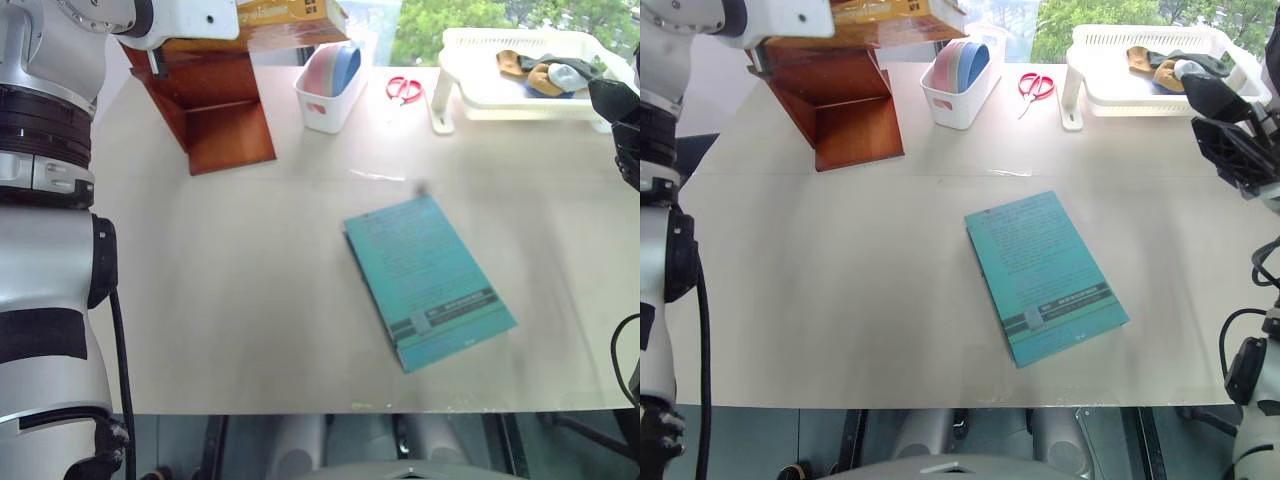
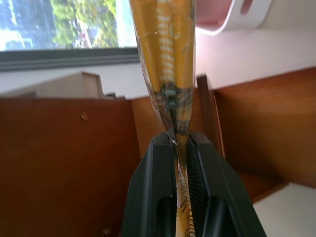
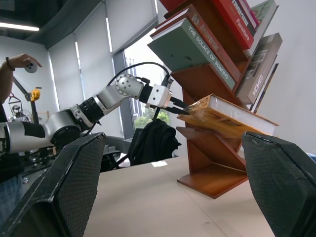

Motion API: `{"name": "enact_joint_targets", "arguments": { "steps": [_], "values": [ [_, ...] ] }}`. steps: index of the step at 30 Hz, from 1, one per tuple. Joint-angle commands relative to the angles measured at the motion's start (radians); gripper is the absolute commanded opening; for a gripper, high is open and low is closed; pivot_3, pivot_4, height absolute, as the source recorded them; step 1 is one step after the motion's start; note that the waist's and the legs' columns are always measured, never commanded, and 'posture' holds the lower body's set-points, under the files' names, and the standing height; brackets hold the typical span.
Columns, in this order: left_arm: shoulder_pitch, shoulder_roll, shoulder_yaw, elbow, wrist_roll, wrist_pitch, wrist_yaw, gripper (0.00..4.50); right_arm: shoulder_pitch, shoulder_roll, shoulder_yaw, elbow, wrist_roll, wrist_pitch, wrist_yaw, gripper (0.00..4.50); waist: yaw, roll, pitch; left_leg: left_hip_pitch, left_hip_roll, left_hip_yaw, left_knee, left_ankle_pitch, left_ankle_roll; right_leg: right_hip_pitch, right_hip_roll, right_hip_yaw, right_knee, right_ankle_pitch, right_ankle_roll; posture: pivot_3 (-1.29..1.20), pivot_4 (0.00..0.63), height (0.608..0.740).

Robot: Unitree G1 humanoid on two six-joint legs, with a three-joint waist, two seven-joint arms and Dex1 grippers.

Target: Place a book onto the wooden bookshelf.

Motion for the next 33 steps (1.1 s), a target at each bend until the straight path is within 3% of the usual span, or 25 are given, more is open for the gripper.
{"name": "enact_joint_targets", "arguments": {
  "steps": [1,15,18,21,24,30,33],
  "values": [
    [-0.046,0.03,0.003,0.04,0.036,0.021,0.025,0.07,-0.019,-0.02,-0.016,-0.012,0.002,-0.003,0.015,4.5,0.0,0.0,0.0,0.0,0.0,0.0,0.0,0.0,0.0,0.0,0.0,0.0,0.0,0.0,0.0,0.0,0.15,0.74],
    [-0.138,0.045,-0.084,0.261,0.157,-0.017,0.109,0.07,0.018,-0.009,-0.043,-0.062,-0.004,-0.021,-0.025,4.5,-0.008,0.0,0.0,0.0,0.0,0.001,0.0,0.0,0.0,-0.001,0.0,0.0,0.002,0.0,0.0,0.0,0.15,0.74],
    [-0.158,0.047,-0.096,0.288,0.167,-0.026,0.117,1.5,0.028,-0.007,-0.048,-0.077,0.002,-0.021,-0.037,4.5,-0.014,0.0,0.0,0.0,0.0,0.001,0.0,0.0,0.001,-0.001,0.0,0.0,0.002,0.0,0.0,0.0,0.15,0.74],
    [-0.166,0.047,-0.097,0.302,0.167,-0.026,0.105,2.17,0.038,-0.003,-0.049,-0.085,-0.001,-0.027,-0.045,4.5,-0.024,0.0,0.0,0.0,0.0,0.001,0.0,0.0,0.001,-0.001,-0.001,0.0,0.002,0.0,0.0,0.0,0.15,0.74],
    [-0.184,0.06,-0.099,0.316,0.18,-0.032,0.107,3.12,0.053,-0.002,-0.046,-0.094,-0.006,-0.031,-0.054,4.5,-0.024,0.0,0.0,0.0,-0.001,0.001,0.0,0.0,0.001,-0.001,-0.001,0.0,0.003,0.0,0.0,0.0,0.15,0.74],
    [-0.198,0.125,-0.082,0.297,0.176,-0.045,0.056,3.12,0.061,0.002,-0.05,-0.104,0.004,-0.034,-0.068,4.5,-0.025,0.0,0.0,0.0,-0.001,0.001,0.0,0.001,0.001,-0.001,-0.001,0.0,0.003,0.0,0.0,0.0,0.15,0.74],
    [-0.167,0.146,-0.017,0.24,0.083,-0.06,-0.042,3.12,0.063,0.003,-0.05,-0.105,0.005,-0.034,-0.071,4.5,-0.025,0.0,0.0,0.0,-0.001,0.001,0.0,0.001,0.001,-0.001,-0.001,0.0,0.003,0.0,0.0,0.0,0.15,0.74]
  ]
}}
